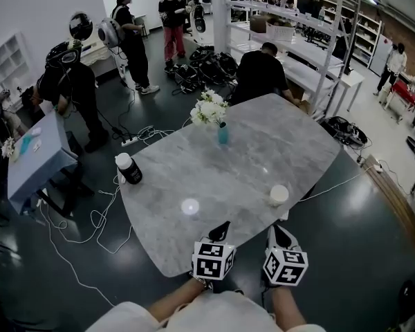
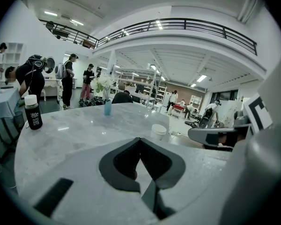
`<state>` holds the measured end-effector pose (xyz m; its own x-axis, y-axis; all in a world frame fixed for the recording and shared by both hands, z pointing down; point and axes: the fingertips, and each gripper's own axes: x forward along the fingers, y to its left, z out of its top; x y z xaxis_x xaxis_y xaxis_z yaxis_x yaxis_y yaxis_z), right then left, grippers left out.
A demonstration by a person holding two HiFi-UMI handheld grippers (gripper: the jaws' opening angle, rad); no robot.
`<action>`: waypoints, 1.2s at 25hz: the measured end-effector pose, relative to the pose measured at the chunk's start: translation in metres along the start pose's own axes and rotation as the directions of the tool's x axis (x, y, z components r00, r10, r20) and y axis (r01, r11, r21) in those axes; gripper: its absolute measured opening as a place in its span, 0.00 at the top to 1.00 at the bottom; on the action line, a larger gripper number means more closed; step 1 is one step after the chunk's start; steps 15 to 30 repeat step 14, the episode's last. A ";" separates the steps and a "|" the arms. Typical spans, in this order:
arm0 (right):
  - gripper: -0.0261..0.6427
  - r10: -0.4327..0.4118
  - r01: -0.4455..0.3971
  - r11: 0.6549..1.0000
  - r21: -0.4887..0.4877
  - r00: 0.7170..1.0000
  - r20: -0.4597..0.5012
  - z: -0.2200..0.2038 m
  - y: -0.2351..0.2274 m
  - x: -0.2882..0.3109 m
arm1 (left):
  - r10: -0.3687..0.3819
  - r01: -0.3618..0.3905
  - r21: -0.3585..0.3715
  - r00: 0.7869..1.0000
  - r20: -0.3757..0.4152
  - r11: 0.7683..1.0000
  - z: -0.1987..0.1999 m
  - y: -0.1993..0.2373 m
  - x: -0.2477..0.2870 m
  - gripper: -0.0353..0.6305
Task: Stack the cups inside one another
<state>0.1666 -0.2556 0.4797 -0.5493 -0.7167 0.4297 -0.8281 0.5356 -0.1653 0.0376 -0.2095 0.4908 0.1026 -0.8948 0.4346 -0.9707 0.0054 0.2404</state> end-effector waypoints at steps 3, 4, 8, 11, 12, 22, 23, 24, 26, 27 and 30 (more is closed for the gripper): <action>0.95 0.001 -0.001 1.000 -0.006 1.000 -0.002 -0.001 -0.001 0.000 | 0.003 -0.003 -0.003 1.000 0.000 1.000 -0.002 0.000 0.000 0.95; 0.95 0.000 0.000 1.000 -0.008 1.000 -0.003 -0.001 -0.001 0.000 | 0.003 -0.003 -0.004 1.000 -0.001 1.000 -0.002 0.000 0.001 0.95; 0.95 -0.001 0.001 1.000 -0.016 1.000 -0.002 0.002 -0.002 0.001 | 0.003 -0.003 -0.005 1.000 -0.005 1.000 -0.001 0.000 0.002 0.95; 0.95 0.000 0.000 1.000 -0.019 1.000 -0.003 0.002 -0.002 0.001 | 0.005 -0.005 -0.005 1.000 -0.006 1.000 -0.001 0.001 0.003 0.95; 0.95 0.001 -0.001 1.000 -0.019 1.000 -0.003 0.002 -0.003 0.001 | 0.006 -0.006 -0.005 1.000 -0.006 1.000 -0.001 0.001 0.004 0.95; 0.95 0.001 -0.001 1.000 -0.019 1.000 -0.004 0.002 -0.004 0.000 | 0.006 -0.006 -0.004 1.000 -0.006 1.000 -0.001 0.000 0.005 0.95; 0.95 0.001 -0.001 1.000 -0.019 1.000 -0.004 0.002 -0.004 0.000 | 0.006 -0.006 -0.004 1.000 -0.006 1.000 -0.001 0.000 0.005 0.95; 0.95 0.001 -0.001 1.000 -0.019 1.000 -0.004 0.002 -0.004 0.000 | 0.006 -0.006 -0.004 1.000 -0.006 1.000 -0.001 0.000 0.005 0.95; 0.95 0.001 -0.001 1.000 -0.019 1.000 -0.004 0.002 -0.004 0.000 | 0.006 -0.006 -0.004 1.000 -0.006 1.000 -0.001 0.000 0.005 0.95; 0.95 0.001 -0.001 1.000 -0.019 1.000 -0.004 0.002 -0.004 0.000 | 0.006 -0.006 -0.004 1.000 -0.006 1.000 -0.001 0.000 0.005 0.95; 0.95 0.001 -0.001 1.000 -0.019 1.000 -0.004 0.002 -0.004 0.000 | 0.006 -0.006 -0.004 1.000 -0.006 1.000 -0.001 0.000 0.005 0.95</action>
